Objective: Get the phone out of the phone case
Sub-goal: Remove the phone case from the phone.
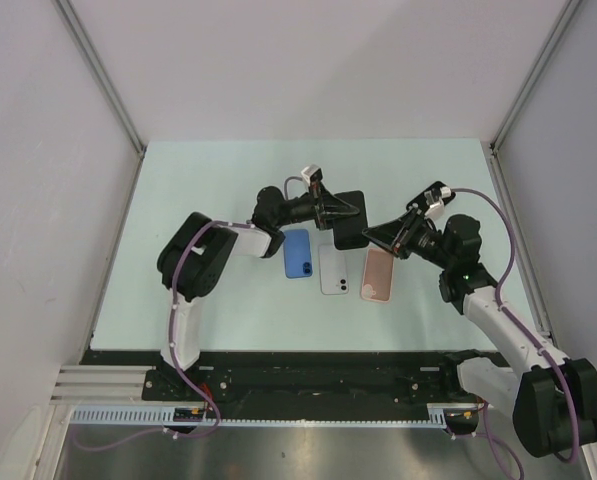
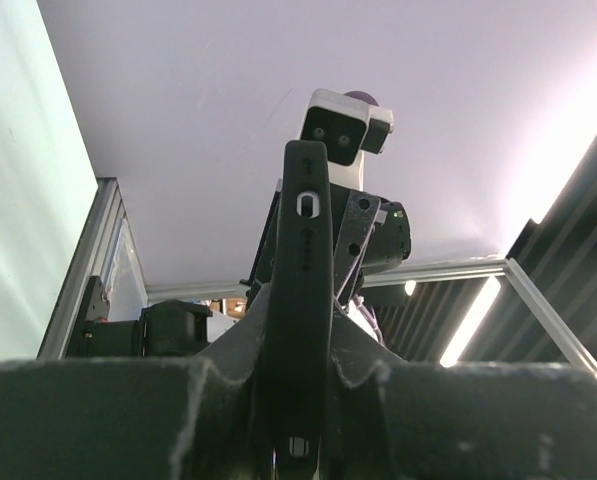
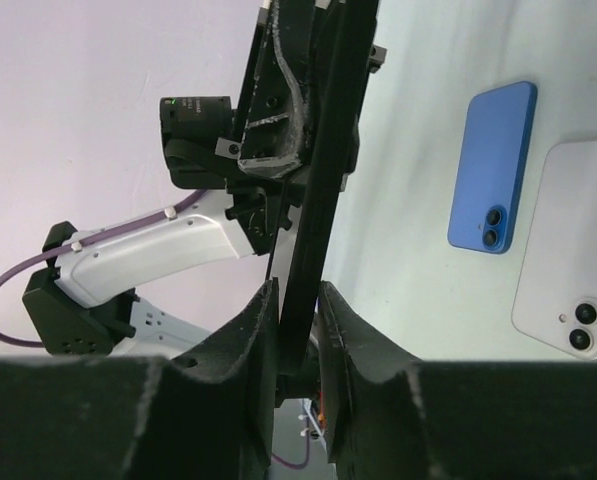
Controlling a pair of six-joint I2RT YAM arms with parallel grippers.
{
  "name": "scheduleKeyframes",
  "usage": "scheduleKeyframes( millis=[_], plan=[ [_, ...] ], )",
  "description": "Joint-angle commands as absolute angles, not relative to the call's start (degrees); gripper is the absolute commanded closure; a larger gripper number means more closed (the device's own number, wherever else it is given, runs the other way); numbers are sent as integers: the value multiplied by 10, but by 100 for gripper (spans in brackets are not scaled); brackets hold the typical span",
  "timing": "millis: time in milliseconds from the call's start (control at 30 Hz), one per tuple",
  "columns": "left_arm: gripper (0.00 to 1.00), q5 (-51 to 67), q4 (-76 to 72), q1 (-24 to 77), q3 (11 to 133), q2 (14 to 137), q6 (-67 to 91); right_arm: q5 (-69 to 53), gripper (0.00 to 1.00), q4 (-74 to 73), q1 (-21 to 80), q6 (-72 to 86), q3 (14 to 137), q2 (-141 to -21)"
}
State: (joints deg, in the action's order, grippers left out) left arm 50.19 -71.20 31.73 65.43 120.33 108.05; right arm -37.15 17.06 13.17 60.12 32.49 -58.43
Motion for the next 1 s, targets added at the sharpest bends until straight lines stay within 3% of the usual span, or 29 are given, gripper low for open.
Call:
scheduleKeyframes(
  millis=[0,133,267,400,600,700,800,967],
  plan=[
    [100,473,-692,305,664,1123,1043,-389,80,221,141,645,302,-564],
    [100,462,-607,299,664,1091,986,-377,100,236,142,669,288,-542],
    [100,448,-606,299,654,1076,971,-368,100,270,142,702,276,-538],
    [100,432,-589,299,643,1056,940,-352,81,274,147,708,268,-532],
    [100,420,-658,299,625,1069,968,-349,82,305,147,725,248,-533],
    [100,418,-662,299,623,1068,971,-348,79,311,148,728,243,-533],
    [100,416,-659,299,622,1066,969,-351,71,315,149,729,243,-538],
    [100,416,-657,299,626,1064,966,-347,69,327,149,734,231,-542]
  ],
)
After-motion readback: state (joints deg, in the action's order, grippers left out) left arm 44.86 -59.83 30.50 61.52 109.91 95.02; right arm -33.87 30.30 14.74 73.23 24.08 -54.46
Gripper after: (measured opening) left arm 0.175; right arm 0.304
